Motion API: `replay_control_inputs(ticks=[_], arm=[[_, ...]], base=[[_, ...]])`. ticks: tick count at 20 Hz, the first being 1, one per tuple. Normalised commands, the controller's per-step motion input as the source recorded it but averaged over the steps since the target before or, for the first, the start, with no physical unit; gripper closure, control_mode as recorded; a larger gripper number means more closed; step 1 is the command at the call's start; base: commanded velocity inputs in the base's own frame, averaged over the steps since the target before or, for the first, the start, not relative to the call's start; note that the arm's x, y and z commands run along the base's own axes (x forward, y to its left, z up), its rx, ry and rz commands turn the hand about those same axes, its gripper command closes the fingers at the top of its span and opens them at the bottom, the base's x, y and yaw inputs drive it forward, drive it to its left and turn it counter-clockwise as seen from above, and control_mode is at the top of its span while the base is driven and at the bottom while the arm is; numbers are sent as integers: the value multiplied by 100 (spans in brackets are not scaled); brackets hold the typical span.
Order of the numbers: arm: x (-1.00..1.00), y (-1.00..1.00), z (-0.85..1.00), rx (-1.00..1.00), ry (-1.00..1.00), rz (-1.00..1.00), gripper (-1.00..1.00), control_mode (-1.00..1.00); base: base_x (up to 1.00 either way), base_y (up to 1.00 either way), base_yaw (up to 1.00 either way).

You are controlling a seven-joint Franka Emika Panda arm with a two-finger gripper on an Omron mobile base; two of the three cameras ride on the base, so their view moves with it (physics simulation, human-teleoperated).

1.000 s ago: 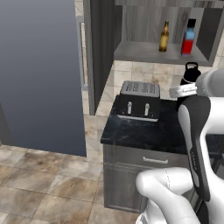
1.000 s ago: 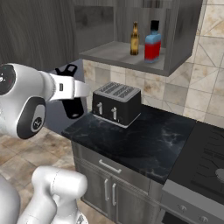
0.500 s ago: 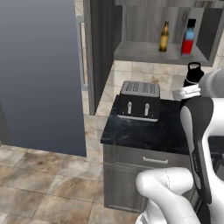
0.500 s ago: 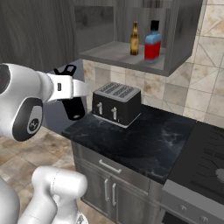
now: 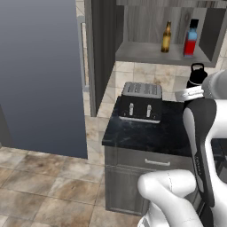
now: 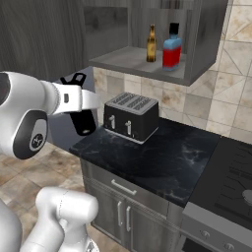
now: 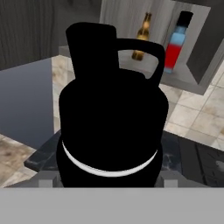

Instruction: Sort all alcoholic drinks to one cabinet, and non-alcoholic drinks to the other.

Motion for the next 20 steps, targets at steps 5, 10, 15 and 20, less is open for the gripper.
replay_control_inputs(ticks=[5, 10, 15, 20], arm=[[-5, 0, 0, 0, 0, -1, 100, -100], [-5, 0, 0, 0, 0, 0, 100, 100], [0, 0, 0, 0, 0, 0, 100, 100], [0, 0, 0, 0, 0, 0, 100, 100]], base=[[0, 0, 0], [-2, 0, 0], [-27, 0, 0], [-57, 0, 0]])
